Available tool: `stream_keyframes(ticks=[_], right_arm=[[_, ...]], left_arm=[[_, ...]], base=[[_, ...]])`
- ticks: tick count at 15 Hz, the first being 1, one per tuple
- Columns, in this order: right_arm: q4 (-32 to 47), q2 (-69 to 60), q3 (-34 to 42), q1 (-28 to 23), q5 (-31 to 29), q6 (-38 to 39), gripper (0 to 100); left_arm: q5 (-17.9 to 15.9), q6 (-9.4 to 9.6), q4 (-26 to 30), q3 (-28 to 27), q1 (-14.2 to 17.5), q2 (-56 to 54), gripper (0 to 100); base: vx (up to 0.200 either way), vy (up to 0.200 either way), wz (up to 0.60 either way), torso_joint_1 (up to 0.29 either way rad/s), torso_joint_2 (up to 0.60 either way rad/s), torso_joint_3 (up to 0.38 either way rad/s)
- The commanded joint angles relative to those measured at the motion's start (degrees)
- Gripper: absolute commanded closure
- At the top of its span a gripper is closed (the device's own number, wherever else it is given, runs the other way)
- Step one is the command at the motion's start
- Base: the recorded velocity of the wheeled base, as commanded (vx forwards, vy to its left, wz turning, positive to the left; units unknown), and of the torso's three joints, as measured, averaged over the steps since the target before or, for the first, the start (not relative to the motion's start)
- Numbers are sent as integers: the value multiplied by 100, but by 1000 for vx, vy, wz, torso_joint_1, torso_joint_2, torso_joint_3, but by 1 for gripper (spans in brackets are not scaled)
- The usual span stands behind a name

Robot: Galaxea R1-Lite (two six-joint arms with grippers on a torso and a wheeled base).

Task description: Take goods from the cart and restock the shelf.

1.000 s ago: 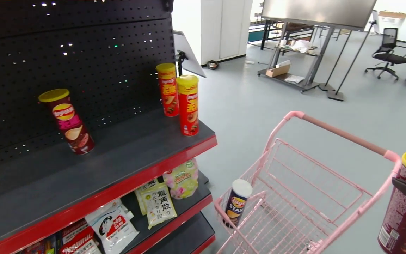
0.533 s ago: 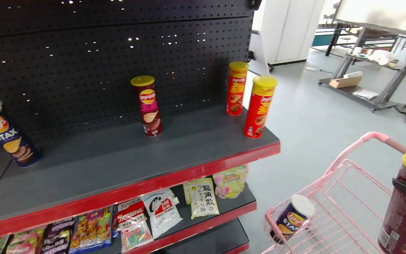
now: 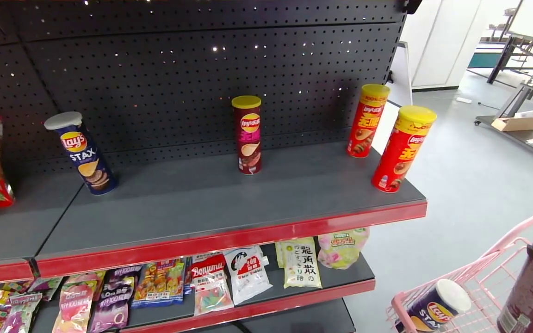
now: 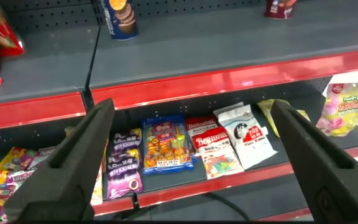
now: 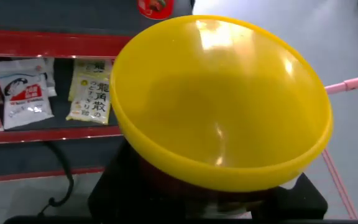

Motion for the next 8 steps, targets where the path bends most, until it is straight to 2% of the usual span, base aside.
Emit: stream_keyframes(ticks=[1, 3, 8], right_arm=[[3, -983, 440, 7, 394, 7, 100], [47, -1686, 730, -2, 974, -19, 100], [65, -1984, 871, -28, 974, -19, 100]], left_arm=[[5, -1, -1, 0, 2, -3, 0], [5, -1, -1, 0, 2, -3, 0], [5, -1, -1, 0, 2, -3, 0]], base=[[0, 0, 0, 0, 0, 0], [0, 0, 0, 0, 0, 0], [200, 0, 0, -2, 0, 2]])
